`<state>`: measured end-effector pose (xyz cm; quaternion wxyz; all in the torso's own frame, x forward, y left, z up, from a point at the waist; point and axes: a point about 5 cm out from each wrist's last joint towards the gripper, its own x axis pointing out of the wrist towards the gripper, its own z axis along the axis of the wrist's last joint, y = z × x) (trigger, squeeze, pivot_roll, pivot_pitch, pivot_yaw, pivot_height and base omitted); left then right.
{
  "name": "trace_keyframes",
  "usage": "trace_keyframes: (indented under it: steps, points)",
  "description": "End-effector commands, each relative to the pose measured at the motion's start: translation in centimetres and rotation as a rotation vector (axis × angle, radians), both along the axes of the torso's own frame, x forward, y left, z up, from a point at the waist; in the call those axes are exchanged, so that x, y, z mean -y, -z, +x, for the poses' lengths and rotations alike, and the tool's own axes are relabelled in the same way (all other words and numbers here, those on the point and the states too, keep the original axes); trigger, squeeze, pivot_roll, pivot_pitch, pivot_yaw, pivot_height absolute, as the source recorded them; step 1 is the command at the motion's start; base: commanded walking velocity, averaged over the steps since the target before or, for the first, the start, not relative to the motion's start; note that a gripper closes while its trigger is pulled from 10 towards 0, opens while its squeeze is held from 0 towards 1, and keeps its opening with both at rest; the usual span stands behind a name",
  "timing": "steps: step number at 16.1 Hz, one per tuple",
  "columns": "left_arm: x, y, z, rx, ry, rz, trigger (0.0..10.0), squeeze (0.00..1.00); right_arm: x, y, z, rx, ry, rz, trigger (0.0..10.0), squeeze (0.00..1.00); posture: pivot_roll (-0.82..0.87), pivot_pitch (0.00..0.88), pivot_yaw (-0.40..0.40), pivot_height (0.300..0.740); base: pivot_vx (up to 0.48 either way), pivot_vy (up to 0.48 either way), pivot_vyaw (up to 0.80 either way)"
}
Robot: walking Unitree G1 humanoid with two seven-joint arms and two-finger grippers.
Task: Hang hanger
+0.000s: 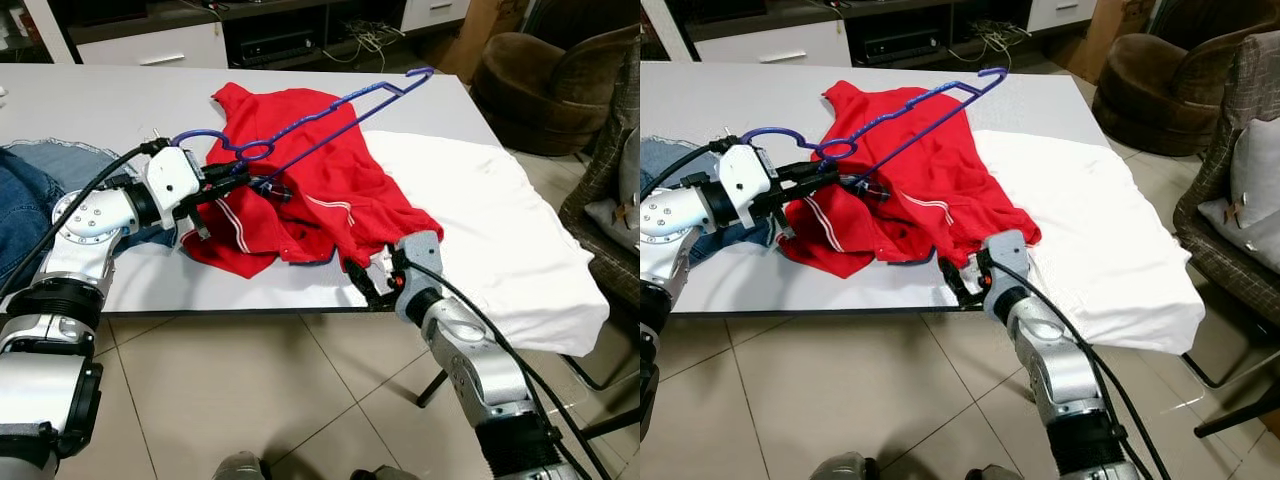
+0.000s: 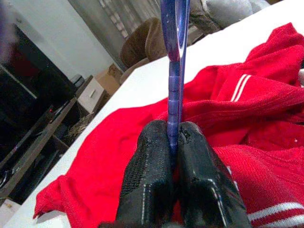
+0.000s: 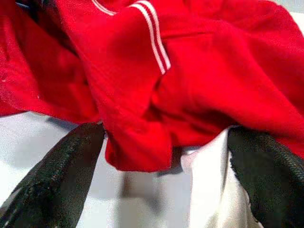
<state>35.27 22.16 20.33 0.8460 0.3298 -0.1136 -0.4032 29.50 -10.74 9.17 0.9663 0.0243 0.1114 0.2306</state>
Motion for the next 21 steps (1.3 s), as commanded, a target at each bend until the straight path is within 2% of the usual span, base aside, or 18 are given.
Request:
trace_keyframes:
  steps: [1,17,18,21]
  points:
    - [0.0,-0.5,0.1,0.014,0.005,0.008,0.0,0.00,0.2,-0.3,0.2,0.011,0.004,0.012,10.0,1.00,0.06,0.025,-0.014,0.740,0.000,0.000,0.00]
    - [-0.1,-0.5,0.1,0.015,0.004,0.008,0.0,0.00,0.1,-0.2,0.2,0.010,-0.001,0.010,10.0,1.00,0.06,0.025,-0.014,0.740,0.000,0.000,0.00]
    - [-0.1,-0.4,-0.1,0.011,0.007,0.007,0.0,0.00,-1.5,1.5,0.7,0.004,-0.010,-0.066,10.0,0.00,0.06,0.037,-0.009,0.740,0.000,0.000,0.00]
    - [0.3,-0.4,0.1,0.011,0.014,0.002,0.0,0.00,-2.1,1.6,0.6,0.054,-0.035,-0.146,10.0,0.00,0.06,0.037,-0.008,0.740,0.000,0.000,0.00]
